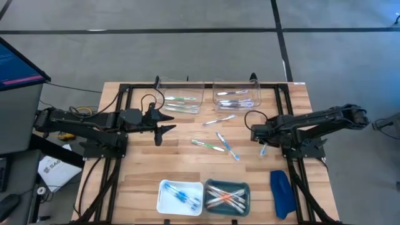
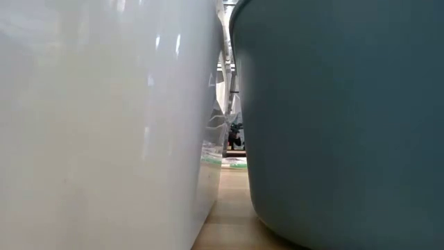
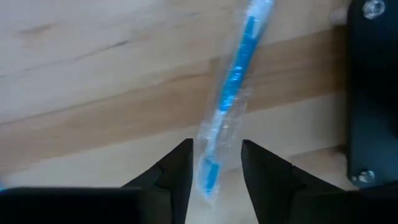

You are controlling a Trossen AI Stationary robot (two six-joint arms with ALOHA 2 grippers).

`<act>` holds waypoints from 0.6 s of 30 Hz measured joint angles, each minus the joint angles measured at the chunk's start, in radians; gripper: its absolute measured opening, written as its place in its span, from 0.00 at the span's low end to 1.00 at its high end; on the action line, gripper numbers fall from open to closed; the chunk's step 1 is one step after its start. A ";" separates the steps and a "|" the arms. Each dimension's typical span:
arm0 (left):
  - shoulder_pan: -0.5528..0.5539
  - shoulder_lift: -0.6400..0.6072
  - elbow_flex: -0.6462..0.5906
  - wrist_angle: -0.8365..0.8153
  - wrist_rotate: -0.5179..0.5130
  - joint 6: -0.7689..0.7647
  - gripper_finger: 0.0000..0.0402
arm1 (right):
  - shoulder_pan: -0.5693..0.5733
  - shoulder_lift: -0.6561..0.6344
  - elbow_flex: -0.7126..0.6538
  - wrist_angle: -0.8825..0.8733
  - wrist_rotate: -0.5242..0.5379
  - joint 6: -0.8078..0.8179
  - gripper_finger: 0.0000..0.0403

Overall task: Pick & Place Toothbrushes
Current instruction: Put the blue toothbrush into the white bin

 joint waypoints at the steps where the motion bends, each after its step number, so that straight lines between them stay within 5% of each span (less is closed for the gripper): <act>1: 0.000 0.000 0.000 0.000 0.000 0.000 0.42 | -0.009 0.001 -0.009 -0.003 -0.008 -0.006 0.32; 18: 0.000 0.000 0.000 0.001 0.000 0.000 0.42 | -0.092 0.169 -0.063 0.089 -0.007 -0.115 0.36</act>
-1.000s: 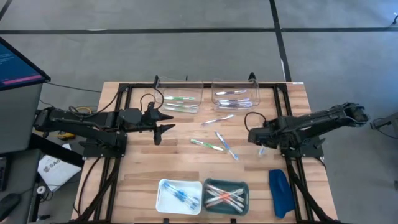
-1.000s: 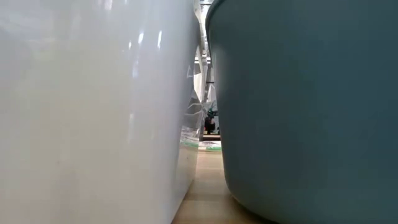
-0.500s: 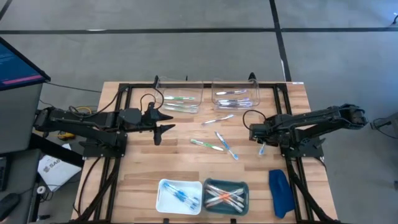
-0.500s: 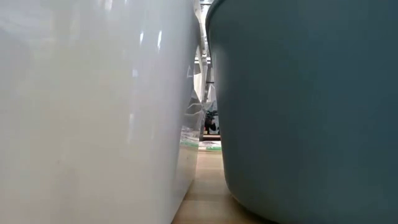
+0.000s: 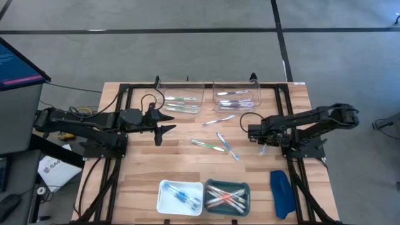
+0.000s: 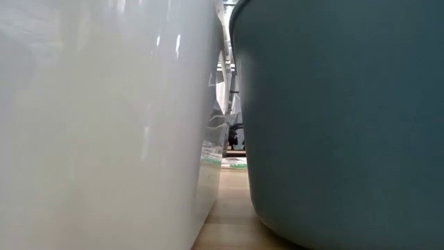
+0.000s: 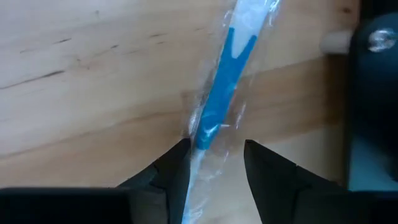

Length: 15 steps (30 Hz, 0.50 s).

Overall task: Pick & Place Toothbrushes
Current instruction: Put the blue toothbrush into the white bin

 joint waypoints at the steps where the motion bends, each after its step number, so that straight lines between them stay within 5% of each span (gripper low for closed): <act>1: 0.000 0.000 0.000 0.000 0.000 0.000 0.42 | -0.006 0.010 -0.006 0.015 0.000 -0.007 0.36; 9: 0.000 0.000 0.000 0.000 0.000 0.000 0.42 | -0.033 0.067 -0.009 0.035 -0.002 -0.065 0.33; 15: 0.000 0.000 0.000 0.000 0.000 0.000 0.42 | -0.029 0.066 -0.011 0.052 0.000 -0.071 0.21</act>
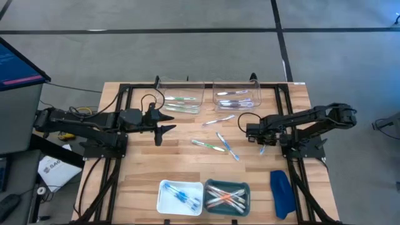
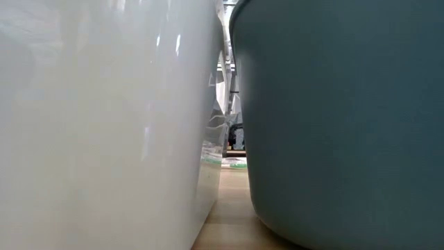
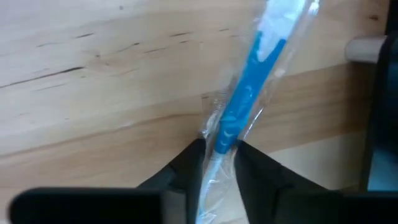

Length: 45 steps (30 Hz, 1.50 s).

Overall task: Pick & Place Toothbrushes
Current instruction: Put the blue toothbrush into the white bin

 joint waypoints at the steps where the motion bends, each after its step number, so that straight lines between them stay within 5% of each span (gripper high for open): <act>1: 0.000 0.000 0.000 0.000 0.000 0.000 0.42 | 0.002 0.000 0.000 0.004 0.002 -0.002 0.18; 7: 0.000 0.000 0.000 0.000 0.000 0.000 0.42 | 0.019 0.000 0.000 0.012 0.026 -0.072 0.03; 45: 0.000 -0.050 0.001 -0.138 0.000 0.053 0.42 | 0.195 0.011 0.413 -0.152 0.211 -0.702 0.00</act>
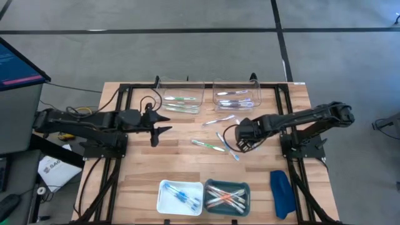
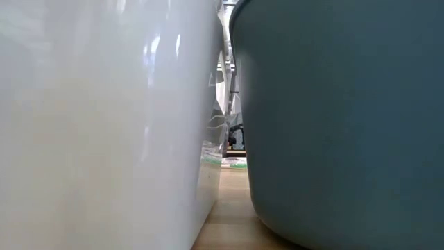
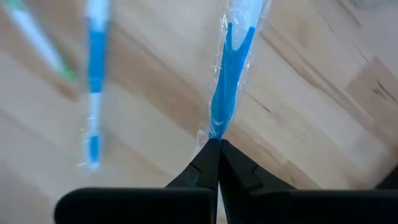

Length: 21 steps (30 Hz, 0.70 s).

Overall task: Pick & Place Toothbrushes
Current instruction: Put the blue toothbrush into the white bin

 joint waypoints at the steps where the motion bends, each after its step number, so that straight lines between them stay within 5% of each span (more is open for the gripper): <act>1: 0.000 -0.006 0.000 -0.004 0.000 0.000 0.42 | 0.009 0.000 0.012 0.004 0.000 -0.007 0.00; 14: 0.000 -0.092 0.000 -0.093 0.000 0.000 0.42 | 0.133 0.005 0.117 0.262 0.000 -0.148 0.00; 21: 0.000 -0.115 0.000 -0.096 -0.001 0.000 0.42 | 0.184 0.159 0.312 0.293 -0.006 -0.279 0.00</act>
